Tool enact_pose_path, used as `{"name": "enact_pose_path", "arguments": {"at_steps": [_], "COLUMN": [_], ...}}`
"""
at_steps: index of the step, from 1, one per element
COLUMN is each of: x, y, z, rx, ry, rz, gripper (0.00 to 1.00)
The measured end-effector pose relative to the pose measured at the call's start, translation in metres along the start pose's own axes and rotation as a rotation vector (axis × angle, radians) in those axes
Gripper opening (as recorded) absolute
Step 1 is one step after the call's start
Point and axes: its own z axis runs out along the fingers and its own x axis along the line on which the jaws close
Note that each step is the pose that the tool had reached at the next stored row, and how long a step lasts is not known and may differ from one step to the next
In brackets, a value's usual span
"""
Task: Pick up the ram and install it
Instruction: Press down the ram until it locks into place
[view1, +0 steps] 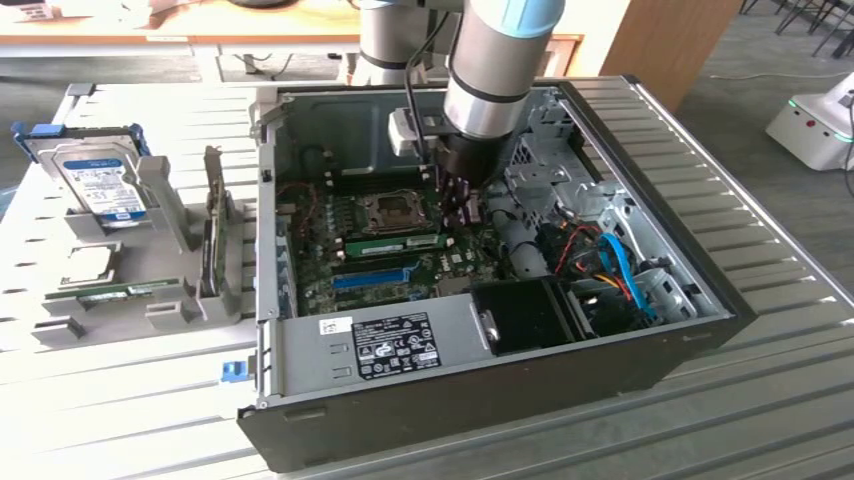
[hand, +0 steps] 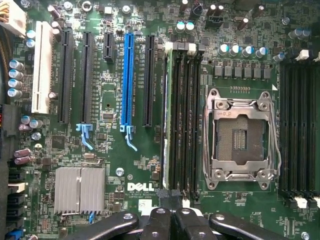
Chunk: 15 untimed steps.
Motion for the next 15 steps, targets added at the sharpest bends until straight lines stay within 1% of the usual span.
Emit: {"name": "enact_pose_path", "arguments": {"at_steps": [5, 7, 13, 15], "x": [-0.0001, 0.0001, 0.0, 0.0002], "y": [0.0, 0.0, -0.0001, -0.0001], "z": [0.0012, 0.0017, 0.0026, 0.003], "rx": [0.0003, 0.0001, 0.0003, 0.0001], "ry": [-0.0008, 0.0, -0.0007, -0.0001], "rz": [0.0, 0.0, 0.0, 0.0], "gripper": [0.11, 0.11, 0.11, 0.11]}}
